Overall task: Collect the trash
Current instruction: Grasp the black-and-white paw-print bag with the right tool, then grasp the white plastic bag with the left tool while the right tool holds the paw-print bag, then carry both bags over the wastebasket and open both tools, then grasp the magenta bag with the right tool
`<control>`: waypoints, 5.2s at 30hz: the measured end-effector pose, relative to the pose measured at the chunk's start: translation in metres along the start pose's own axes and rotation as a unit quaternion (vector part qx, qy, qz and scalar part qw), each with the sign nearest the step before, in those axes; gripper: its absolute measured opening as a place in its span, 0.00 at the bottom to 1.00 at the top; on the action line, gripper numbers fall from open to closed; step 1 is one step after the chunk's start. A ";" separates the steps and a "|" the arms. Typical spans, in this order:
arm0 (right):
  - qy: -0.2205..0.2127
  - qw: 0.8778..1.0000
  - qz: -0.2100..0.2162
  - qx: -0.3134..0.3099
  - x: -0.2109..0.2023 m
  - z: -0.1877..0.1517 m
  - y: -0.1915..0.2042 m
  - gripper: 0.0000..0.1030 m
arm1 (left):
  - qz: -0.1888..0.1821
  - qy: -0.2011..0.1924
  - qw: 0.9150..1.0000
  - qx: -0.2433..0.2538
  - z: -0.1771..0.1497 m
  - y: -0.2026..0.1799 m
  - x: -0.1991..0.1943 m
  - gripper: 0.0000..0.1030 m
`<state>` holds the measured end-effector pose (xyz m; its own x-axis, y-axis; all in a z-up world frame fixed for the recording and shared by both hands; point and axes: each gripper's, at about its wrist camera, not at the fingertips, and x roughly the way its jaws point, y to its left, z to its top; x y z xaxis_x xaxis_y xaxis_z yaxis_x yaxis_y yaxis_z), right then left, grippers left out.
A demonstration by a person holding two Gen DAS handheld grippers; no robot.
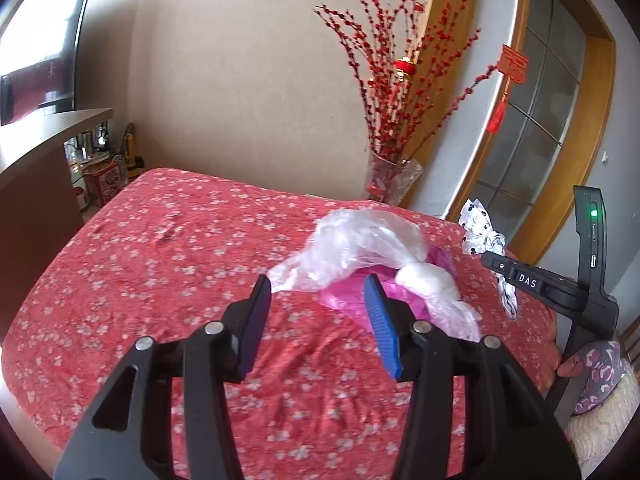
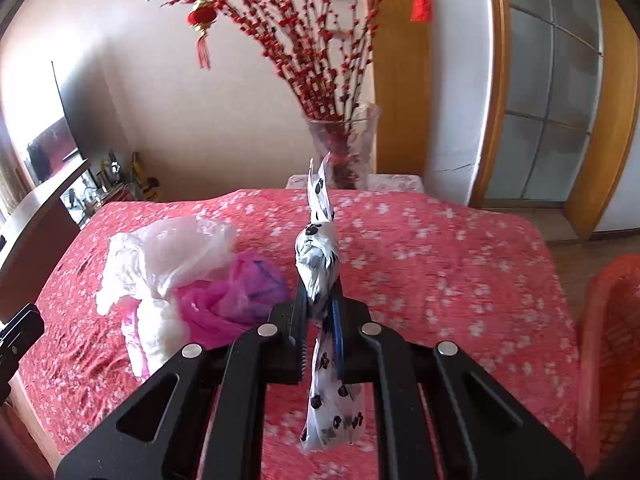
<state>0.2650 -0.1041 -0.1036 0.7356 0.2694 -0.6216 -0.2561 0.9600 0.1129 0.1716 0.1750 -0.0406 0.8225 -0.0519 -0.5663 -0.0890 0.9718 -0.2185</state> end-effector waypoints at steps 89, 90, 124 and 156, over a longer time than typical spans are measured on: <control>-0.133 0.968 -0.127 0.171 -0.202 -0.067 -0.205 0.10 | -0.275 0.090 0.948 0.136 -0.013 -0.289 0.041 0.20; -0.134 0.967 -0.129 0.173 -0.204 -0.067 -0.208 0.10 | -0.280 0.092 0.946 0.138 -0.014 -0.295 0.041 0.20; -0.132 0.941 -0.163 0.265 -0.204 -0.092 -0.297 0.33 | -0.330 0.159 0.914 0.175 -0.051 -0.407 0.099 0.38; -0.037 0.998 0.003 0.047 -0.074 -0.042 -0.042 0.44 | -0.017 0.019 0.999 0.048 0.038 -0.075 0.060 0.47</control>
<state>0.1948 -0.1675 -0.0952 0.7791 0.2769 -0.5624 -0.2036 0.9603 0.1908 0.2490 0.1075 -0.0283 0.8015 -0.0919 -0.5909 -0.0060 0.9868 -0.1616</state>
